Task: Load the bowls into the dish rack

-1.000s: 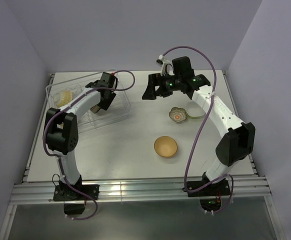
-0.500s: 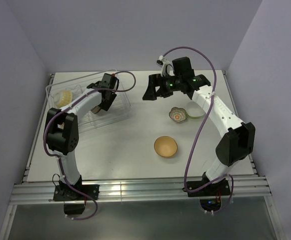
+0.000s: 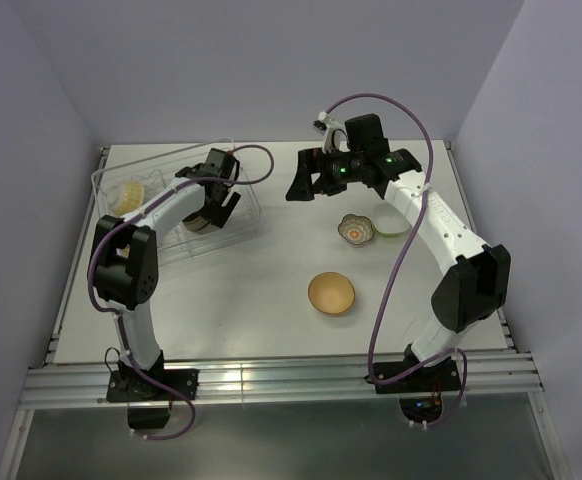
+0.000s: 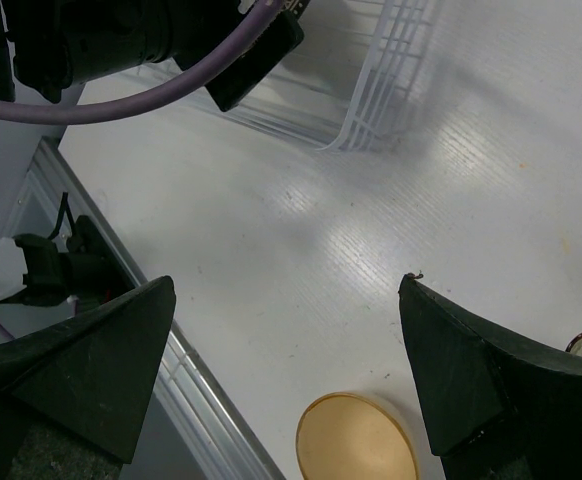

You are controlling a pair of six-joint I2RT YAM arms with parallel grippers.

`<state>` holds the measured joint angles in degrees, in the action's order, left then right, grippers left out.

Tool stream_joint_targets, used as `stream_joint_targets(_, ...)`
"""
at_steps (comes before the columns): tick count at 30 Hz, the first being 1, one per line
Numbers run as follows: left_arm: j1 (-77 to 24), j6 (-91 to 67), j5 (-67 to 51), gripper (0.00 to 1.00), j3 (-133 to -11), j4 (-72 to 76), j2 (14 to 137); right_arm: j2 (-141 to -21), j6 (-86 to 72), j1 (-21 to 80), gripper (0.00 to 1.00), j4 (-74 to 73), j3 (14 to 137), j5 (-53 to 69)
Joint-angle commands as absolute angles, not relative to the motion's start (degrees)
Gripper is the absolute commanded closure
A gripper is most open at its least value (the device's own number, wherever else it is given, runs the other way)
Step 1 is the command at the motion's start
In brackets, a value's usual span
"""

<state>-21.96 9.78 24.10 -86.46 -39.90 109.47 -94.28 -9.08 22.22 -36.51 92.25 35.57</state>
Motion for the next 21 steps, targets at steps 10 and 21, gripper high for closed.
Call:
stream_joint_targets(10,-22.1,8.2,17.3,0.02,-86.1,-43.5,108.3,-92.1,-8.2,21.8,0.0,-36.6,92.7,36.1)
stream_joint_targets(21,-22.1,8.3,14.1,0.07,-86.3,-44.1,106.1,-92.5,-8.1,21.7,0.0,-36.4,93.1,36.2)
